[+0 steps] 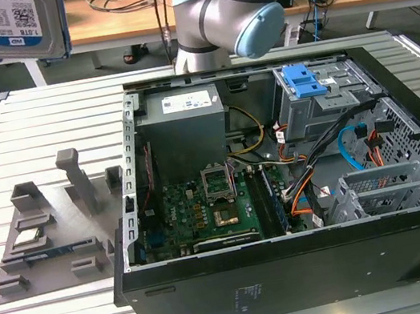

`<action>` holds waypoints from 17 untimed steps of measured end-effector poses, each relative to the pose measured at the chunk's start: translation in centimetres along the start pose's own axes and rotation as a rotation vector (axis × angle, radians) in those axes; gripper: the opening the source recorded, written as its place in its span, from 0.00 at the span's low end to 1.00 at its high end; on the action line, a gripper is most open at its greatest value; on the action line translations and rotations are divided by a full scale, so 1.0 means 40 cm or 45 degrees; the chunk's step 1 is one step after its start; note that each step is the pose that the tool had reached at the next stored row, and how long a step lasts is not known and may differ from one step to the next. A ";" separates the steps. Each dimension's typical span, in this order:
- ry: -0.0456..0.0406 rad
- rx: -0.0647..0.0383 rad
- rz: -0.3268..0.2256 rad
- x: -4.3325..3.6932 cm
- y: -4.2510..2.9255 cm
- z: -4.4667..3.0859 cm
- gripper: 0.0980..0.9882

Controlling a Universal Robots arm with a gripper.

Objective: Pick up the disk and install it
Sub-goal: 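Pick up the disk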

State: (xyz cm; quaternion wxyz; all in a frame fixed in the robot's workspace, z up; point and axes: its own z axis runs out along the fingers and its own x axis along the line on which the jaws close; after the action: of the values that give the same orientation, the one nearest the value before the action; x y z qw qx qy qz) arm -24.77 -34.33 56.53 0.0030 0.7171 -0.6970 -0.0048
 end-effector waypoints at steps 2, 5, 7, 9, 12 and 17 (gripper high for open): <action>0.000 0.000 0.000 0.000 -0.029 0.000 0.30; 0.000 0.000 0.000 0.001 -0.068 -0.001 0.30; 0.000 0.000 0.000 0.001 -0.098 -0.001 0.30; 0.000 0.000 0.000 0.001 -0.119 -0.001 0.30; 0.000 -0.001 0.000 0.002 -0.177 -0.002 0.30; 0.000 -0.001 0.000 0.003 -0.281 -0.003 0.30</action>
State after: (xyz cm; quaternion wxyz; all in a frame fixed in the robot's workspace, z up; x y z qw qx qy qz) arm -13.53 -34.13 56.53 0.0034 0.7170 -0.6970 -0.0052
